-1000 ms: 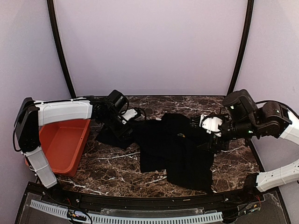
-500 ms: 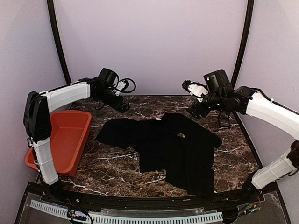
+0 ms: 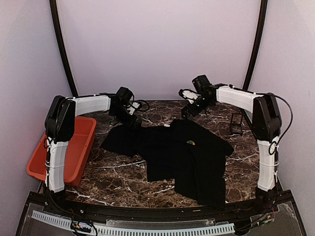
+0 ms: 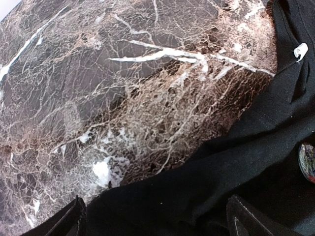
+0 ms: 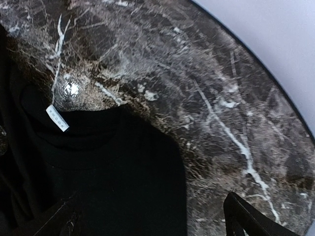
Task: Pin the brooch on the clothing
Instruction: Flatten out the clothing with brooches at the center of the board.
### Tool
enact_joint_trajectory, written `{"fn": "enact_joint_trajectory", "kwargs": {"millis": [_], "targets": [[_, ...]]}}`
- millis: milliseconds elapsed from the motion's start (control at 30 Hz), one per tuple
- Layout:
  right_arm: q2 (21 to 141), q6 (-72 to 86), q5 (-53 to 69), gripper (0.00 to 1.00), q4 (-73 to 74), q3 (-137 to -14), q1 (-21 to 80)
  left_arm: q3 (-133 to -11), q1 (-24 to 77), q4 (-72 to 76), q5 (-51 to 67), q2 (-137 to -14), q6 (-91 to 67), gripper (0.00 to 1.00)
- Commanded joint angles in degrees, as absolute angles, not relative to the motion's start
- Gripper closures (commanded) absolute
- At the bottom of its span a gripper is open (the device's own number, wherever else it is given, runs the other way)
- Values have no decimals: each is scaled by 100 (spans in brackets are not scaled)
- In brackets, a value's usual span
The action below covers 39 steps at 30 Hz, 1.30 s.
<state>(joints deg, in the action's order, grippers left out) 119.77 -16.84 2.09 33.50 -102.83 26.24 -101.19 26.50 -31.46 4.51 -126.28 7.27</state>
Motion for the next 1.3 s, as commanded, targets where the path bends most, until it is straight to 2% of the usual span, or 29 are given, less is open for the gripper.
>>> {"fn": "enact_joint_trajectory", "kwargs": {"millis": [0, 300, 400, 467, 500, 533, 600, 633, 667, 733, 800, 1133, 1267], "targets": [[12591, -1507, 685, 2, 3733, -10781, 2649, -10136, 2614, -3262, 617, -12608, 803, 1], [13602, -1446, 636, 5, 3727, -11354, 2623, -10151, 2619, -3350, 519, -12805, 889, 7], [13795, -1403, 533, 11, 3691, -11450, 2627, -10173, 2619, -3348, 416, -12878, 881, 10], [13860, -1362, 424, 19, 3642, -11466, 2609, -10189, 2619, -3327, 339, -12919, 870, 16], [13890, -1342, 388, 30, 3625, -11480, 2596, -10209, 2619, -3315, 323, -12955, 870, 25], [13921, -1307, 375, 46, 3628, -11505, 2563, -10229, 2619, -3318, 298, -12973, 875, 31], [13941, -1207, 341, 77, 3604, -11526, 2507, -10320, 2619, -3347, 248, -13063, 881, 58], [13936, -1152, 282, 88, 3559, -11504, 2472, -10394, 2619, -3368, 216, -13123, 884, 65], [13921, -1099, 202, 99, 3500, -11467, 2429, -10431, 2619, -3376, 160, -13184, 887, 78], [13873, -980, 31, 100, 3336, -11352, 2333, -10549, 2619, -3376, -19, -13264, 883, 94], [13816, -820, -262, 100, 3150, -11292, 2208, -10719, 2619, -3279, -333, -13343, 851, 99], [13842, -487, -1617, 100, 2220, -11615, 1994, -11764, 2619, -2401, -1680, -13663, 867, 99], [14145, -482, -2034, 100, 2139, -12179, 1952, -12236, 2619, -2032, -2072, -13926, 1094, 94]]}}
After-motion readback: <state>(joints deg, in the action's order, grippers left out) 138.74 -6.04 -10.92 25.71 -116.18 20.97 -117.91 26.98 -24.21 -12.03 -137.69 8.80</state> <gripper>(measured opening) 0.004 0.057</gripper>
